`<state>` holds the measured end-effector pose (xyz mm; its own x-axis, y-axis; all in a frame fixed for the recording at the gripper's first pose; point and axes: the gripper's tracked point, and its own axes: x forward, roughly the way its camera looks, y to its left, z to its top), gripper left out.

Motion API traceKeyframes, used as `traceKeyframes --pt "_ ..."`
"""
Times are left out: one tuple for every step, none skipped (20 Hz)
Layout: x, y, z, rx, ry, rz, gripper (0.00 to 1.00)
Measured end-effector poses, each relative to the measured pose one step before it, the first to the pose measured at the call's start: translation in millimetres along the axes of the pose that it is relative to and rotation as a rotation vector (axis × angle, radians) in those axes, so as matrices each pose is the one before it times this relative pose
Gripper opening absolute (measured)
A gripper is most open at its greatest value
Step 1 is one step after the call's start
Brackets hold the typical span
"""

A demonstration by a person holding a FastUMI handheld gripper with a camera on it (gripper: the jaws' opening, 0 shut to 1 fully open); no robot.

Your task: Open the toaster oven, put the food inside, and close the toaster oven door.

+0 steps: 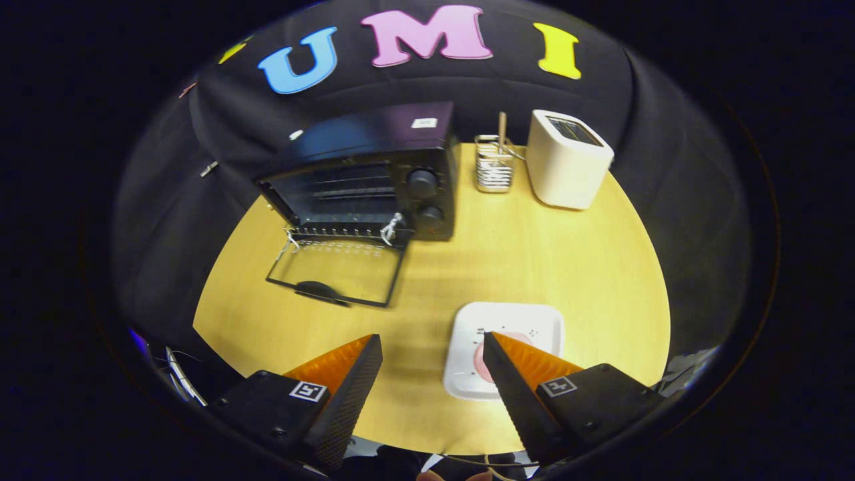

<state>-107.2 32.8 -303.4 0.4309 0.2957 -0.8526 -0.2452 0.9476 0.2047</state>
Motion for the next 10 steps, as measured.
traceKeyframes --pt "3.87 -18.37 -5.34 0.00354 0.03649 -0.00777 0.99" --pt "4.47 -18.83 -4.55 -0.00128 0.0371 -0.00982 0.99" --pt "4.1 -17.5 -5.12 -0.00044 0.03589 -0.00709 0.99" --pt "6.3 -17.22 -2.52 -0.00378 0.02947 -0.01053 0.99" --pt "10.02 -14.68 -1.27 -0.00383 0.02302 -0.00545 0.99" --pt "9.9 -14.09 -1.56 0.00421 0.02442 -0.00479 0.99" --pt "8.14 -12.53 -2.27 0.00871 0.02665 -0.00444 0.98" --pt "9.69 -9.44 -2.44 0.01407 0.02322 -0.00063 0.96" --pt "9.33 -6.49 -4.47 0.01463 0.02701 0.00279 0.89" --pt "8.42 -4.21 -4.04 0.02114 0.02794 0.00458 0.87"
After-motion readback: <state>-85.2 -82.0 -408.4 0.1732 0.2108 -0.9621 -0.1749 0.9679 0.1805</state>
